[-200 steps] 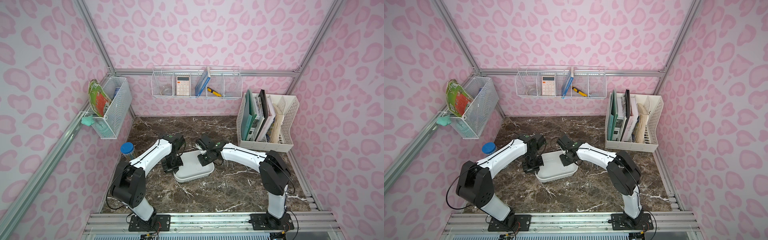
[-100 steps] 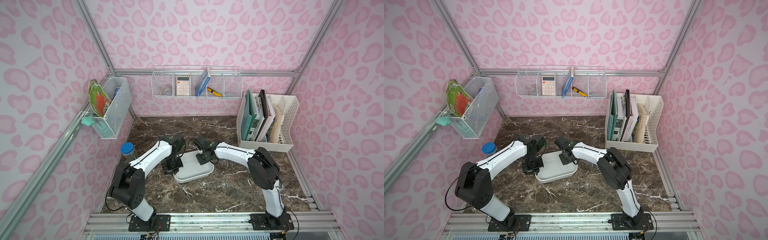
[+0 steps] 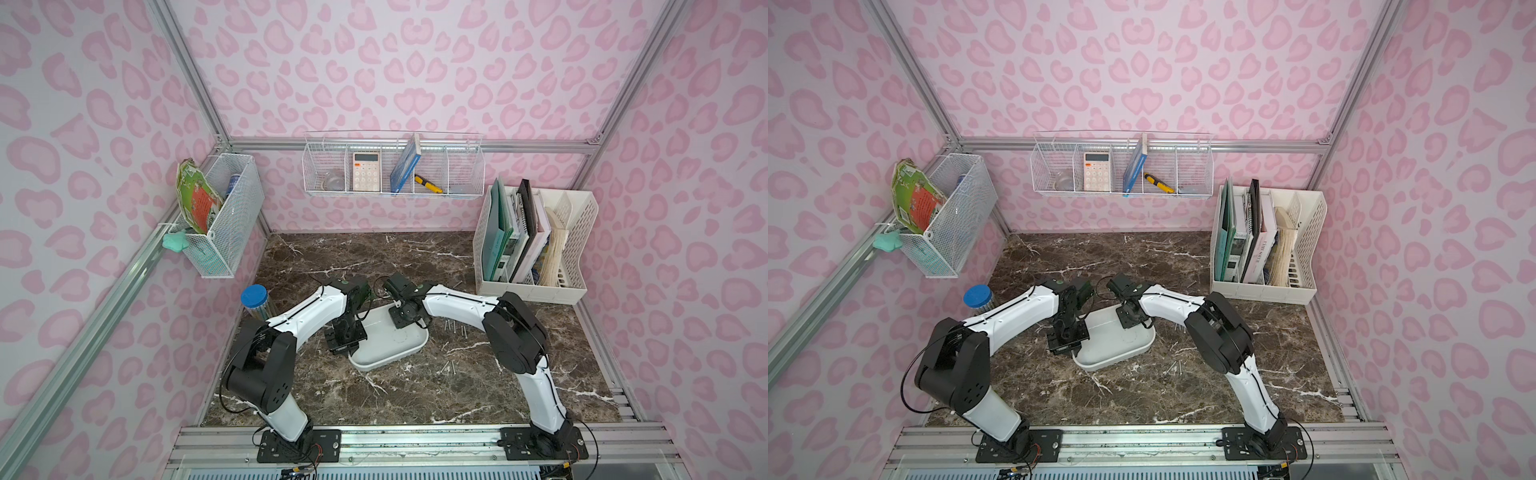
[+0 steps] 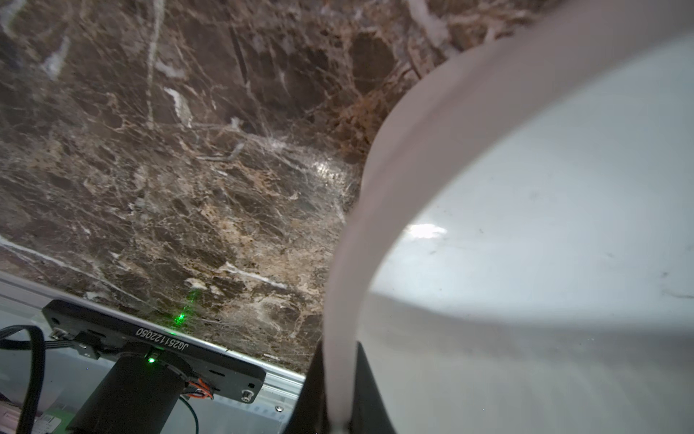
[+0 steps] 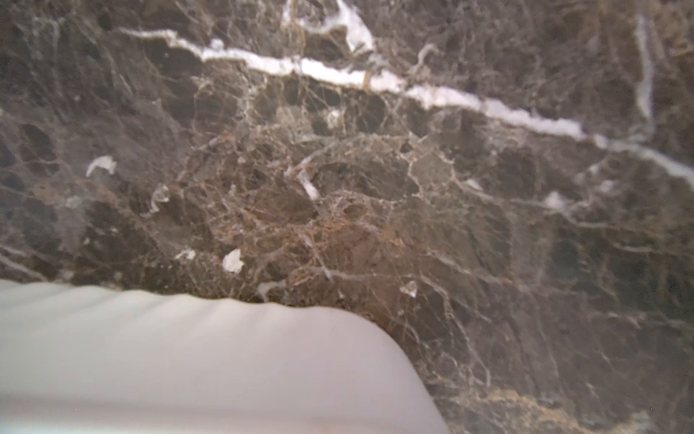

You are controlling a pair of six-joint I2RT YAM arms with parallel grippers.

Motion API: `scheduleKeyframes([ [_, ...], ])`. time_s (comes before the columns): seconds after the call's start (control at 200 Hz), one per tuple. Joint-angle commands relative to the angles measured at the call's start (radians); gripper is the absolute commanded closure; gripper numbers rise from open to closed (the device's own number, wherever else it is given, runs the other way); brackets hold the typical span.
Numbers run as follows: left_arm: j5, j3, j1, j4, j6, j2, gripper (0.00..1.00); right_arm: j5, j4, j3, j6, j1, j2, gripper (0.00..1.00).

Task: Take out the screws from the storage box
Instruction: Adjust the storage box at the center of the board, then pick up the screw from the storage box.

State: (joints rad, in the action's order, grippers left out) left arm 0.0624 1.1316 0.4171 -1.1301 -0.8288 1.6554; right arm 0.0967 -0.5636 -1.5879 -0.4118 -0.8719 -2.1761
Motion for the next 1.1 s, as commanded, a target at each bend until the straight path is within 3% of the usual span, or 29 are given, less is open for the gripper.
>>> scheduleKeyframes([
  [0.0, -0.011, -0.016, 0.0, 0.032, -0.019, -0.001, 1.0, -0.029, -0.119, 0.03, -0.019, -0.01, -0.032, 0.78],
  [0.13, -0.004, -0.03, 0.0, 0.052, -0.026, -0.009, 1.0, -0.004, -0.165, 0.03, -0.024, -0.027, -0.046, 0.77],
  [0.28, 0.0, -0.053, 0.0, 0.071, -0.032, -0.025, 0.87, -0.02, -0.164, 0.054, -0.029, -0.037, -0.031, 0.76],
  [0.485, -0.024, -0.08, 0.0, 0.088, -0.057, -0.074, 0.71, -0.023, -0.162, 0.059, -0.015, -0.043, -0.026, 0.9],
  [0.74, -0.005, -0.11, 0.0, 0.138, -0.067, -0.142, 0.5, 0.004, -0.193, 0.032, -0.013, -0.05, -0.05, 0.98],
  [1.095, -0.039, -0.163, -0.004, 0.2, -0.092, -0.286, 0.46, 0.034, -0.197, -0.004, -0.022, -0.051, 0.002, 1.0],
])
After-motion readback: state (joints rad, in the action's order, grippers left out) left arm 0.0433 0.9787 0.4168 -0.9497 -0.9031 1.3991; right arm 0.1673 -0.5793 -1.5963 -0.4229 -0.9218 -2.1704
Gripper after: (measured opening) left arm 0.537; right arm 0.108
